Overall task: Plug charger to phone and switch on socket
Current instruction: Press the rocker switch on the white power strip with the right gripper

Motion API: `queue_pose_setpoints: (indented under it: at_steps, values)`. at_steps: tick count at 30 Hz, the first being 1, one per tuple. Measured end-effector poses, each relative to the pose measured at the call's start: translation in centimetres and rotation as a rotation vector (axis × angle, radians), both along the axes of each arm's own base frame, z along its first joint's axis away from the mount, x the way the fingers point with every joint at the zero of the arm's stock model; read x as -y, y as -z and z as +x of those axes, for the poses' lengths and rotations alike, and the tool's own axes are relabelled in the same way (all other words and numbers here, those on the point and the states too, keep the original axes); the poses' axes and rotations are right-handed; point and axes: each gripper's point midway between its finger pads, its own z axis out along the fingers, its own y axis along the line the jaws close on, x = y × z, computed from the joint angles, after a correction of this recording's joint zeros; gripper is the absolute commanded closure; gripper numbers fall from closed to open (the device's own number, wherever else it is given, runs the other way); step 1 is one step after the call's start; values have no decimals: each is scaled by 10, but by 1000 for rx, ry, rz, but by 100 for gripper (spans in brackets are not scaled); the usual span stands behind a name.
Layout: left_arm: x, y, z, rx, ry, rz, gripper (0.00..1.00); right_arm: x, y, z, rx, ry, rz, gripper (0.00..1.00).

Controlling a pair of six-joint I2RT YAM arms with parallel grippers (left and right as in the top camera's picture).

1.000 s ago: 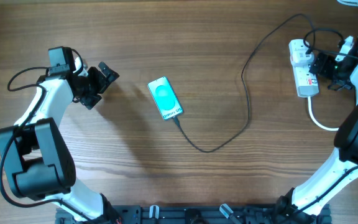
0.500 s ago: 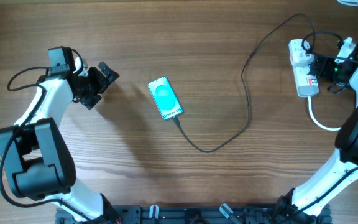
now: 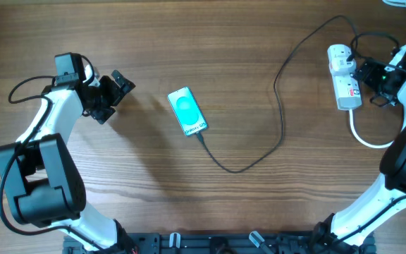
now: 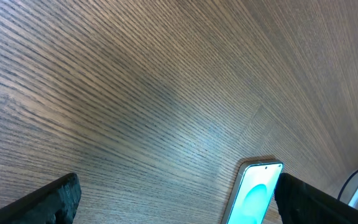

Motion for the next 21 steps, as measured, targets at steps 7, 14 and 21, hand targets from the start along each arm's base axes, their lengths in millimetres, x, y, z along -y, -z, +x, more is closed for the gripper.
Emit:
queue_pose_setpoints:
  at_steps: [7,14,21]
  values:
    - [0,0,0,0,0,0,0,0,11,-6,13,145,72,0]
    - [0,0,0,0,0,0,0,-9,20,-2,-2,131,71,0]
    - [0,0,0,0,0,0,0,-11,21,-4,-16,115,62,0]
